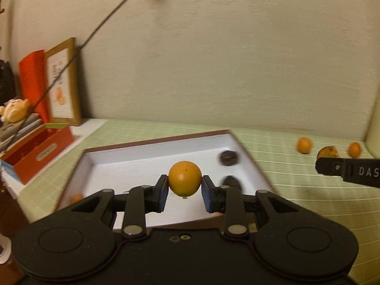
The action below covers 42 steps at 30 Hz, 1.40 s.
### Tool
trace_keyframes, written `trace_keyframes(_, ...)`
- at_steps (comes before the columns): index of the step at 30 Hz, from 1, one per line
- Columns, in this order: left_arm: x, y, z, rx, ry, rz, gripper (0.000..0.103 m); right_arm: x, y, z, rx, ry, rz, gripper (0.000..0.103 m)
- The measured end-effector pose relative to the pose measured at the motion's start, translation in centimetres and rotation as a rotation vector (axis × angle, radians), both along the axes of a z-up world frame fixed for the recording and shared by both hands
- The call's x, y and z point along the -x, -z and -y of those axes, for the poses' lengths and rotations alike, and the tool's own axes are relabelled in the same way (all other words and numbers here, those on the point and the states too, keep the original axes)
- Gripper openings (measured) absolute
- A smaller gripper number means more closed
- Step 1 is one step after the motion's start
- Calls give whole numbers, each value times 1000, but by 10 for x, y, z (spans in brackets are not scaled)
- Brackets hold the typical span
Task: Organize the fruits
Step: 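Carry the mandarin in the left tool and brown chunk in the right tool over the box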
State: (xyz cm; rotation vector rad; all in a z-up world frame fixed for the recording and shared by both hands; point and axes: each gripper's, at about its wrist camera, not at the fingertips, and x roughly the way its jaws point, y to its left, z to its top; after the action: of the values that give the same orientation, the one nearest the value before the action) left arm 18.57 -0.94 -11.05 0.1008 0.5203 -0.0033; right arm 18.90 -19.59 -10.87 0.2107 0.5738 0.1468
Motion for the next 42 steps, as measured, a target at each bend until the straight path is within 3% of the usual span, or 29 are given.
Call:
trace_keyframes(13, -6, -3, -77, 22, -167, -18, 20, -29, 6, -64, 14, -105, -6, 23)
trace_keyframes(34, -23, -1, -104, 31, -186, -32, 20, -58, 4, -86, 54, -127, -3, 23)
trace_keyframes(42, -29, 6, -106, 43, -191, -50, 20, -70, 16, -84, 43, -110, -30, 23)
